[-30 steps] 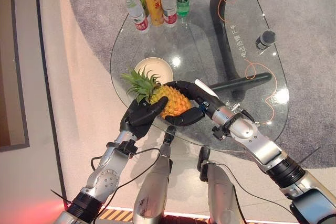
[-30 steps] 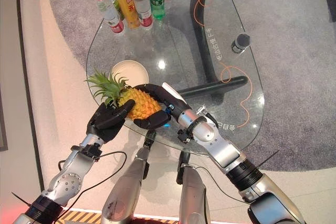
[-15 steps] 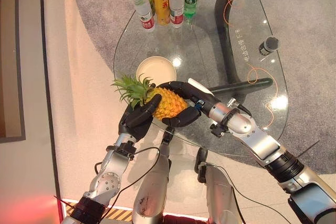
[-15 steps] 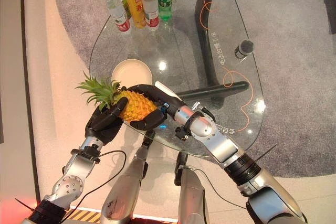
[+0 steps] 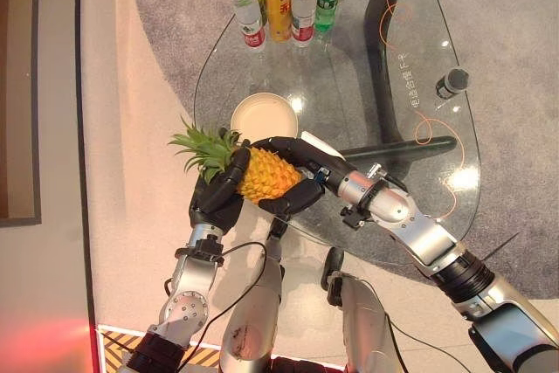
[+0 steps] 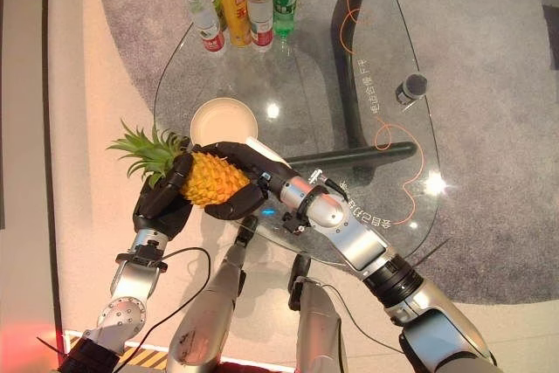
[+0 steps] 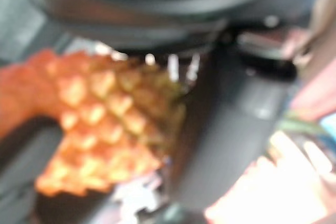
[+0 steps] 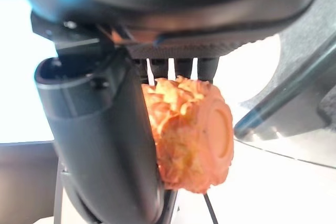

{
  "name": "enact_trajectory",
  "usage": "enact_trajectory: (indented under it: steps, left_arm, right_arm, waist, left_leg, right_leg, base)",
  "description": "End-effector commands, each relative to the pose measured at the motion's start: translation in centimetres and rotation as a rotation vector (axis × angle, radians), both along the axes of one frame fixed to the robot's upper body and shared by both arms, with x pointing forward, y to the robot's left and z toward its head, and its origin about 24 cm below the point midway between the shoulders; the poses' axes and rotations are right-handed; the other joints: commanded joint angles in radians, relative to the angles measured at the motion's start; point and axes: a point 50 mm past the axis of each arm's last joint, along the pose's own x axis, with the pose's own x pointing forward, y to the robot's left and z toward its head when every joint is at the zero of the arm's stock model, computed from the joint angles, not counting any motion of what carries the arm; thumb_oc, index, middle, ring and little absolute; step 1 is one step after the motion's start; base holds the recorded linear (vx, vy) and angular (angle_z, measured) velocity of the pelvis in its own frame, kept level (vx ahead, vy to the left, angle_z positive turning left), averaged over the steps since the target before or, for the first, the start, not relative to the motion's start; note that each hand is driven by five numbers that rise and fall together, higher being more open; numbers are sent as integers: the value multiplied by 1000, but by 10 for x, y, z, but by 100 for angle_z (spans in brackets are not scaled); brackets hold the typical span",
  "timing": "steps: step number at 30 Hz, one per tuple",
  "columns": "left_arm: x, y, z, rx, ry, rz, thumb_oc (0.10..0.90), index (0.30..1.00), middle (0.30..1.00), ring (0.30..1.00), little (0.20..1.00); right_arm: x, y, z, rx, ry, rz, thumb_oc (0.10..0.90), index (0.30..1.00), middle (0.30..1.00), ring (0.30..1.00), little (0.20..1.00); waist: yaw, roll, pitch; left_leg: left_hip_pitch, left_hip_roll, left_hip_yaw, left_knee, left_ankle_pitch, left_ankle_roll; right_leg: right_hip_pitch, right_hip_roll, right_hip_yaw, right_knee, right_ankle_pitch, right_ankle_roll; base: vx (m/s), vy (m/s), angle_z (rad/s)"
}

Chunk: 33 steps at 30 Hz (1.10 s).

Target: Pick up the fruit to the plate

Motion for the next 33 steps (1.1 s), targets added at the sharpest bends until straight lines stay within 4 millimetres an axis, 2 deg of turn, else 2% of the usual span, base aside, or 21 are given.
enact_trajectory:
  steps: [1,3,5,6,7,8,9,10,23,33]
  left_arm:
    - [-2,-3,104,-168,-552,30,800,900,900,900,900]
    - [-2,0,105,-200,-565,45,800,900,900,900,900]
    - [-2,1,107,-214,-564,55,685,801,801,801,785]
    - [-2,2,107,-223,-562,59,435,587,587,587,535]
    - [-1,3,107,-227,-563,63,385,545,545,545,485]
    - [-1,4,107,-232,-562,68,254,432,432,432,354]
    - [-1,5,107,-237,-564,71,158,349,349,349,258]
    - [-1,6,107,-245,-570,71,100,300,300,300,200]
    - [-5,12,111,-281,-646,90,100,300,300,300,200]
    - [-6,17,114,-281,-673,121,100,300,300,300,200]
  right_arm:
    - [-53,70,27,61,-102,471,100,300,300,300,200]
    - [-52,72,26,67,-101,459,100,300,300,300,200]
    - [-50,73,27,75,-101,450,100,300,300,300,200]
    - [-49,73,27,79,-100,446,100,300,300,300,200]
    - [-49,74,27,80,-100,444,100,300,300,300,200]
    - [-48,74,27,81,-101,441,100,300,300,300,200]
    - [-47,73,26,84,-101,438,100,300,300,300,200]
    - [-47,73,26,87,-101,436,100,300,300,300,200]
    - [-44,76,27,113,-107,422,100,300,300,300,200]
    - [-40,72,28,164,-119,357,100,300,300,300,200]
  waist:
    - [10,-50,-24]
    - [15,-55,-24]
    - [20,-62,-24]
    - [22,-65,-24]
    - [23,-67,-24]
    - [24,-70,-24]
    - [25,-71,-24]
    - [26,-73,-24]
    - [40,-86,-24]
    - [39,-93,-24]
  left_leg:
    - [59,-123,12,115,-177,75]
    - [58,-122,5,116,-177,72]
    - [54,-122,-1,118,-178,69]
    - [53,-122,-3,117,-178,69]
    - [52,-122,-5,118,-178,68]
    - [50,-121,-8,118,-178,68]
    - [51,-120,-11,115,-178,69]
    - [52,-120,-12,115,-179,69]
    - [35,-117,-2,117,-186,70]
    - [29,-116,1,121,-194,74]
  right_leg:
    - [67,41,-5,-210,141,41]
    - [67,41,-10,-209,142,40]
    - [68,42,-17,-211,142,39]
    - [67,42,-19,-210,142,40]
    - [66,42,-20,-210,143,40]
    - [63,43,-22,-209,143,40]
    - [62,43,-23,-208,143,40]
    - [63,43,-24,-209,144,39]
    - [45,28,-57,-209,154,50]
    - [45,24,-59,-217,160,54]
  base:
    - [27,-43,3]
    - [28,-58,1]
    - [17,-63,1]
    - [13,-48,0]
    - [17,-45,0]
    - [14,-34,0]
    - [16,-33,1]
    - [0,0,0]
    - [7,-7,4]
    - [0,0,0]
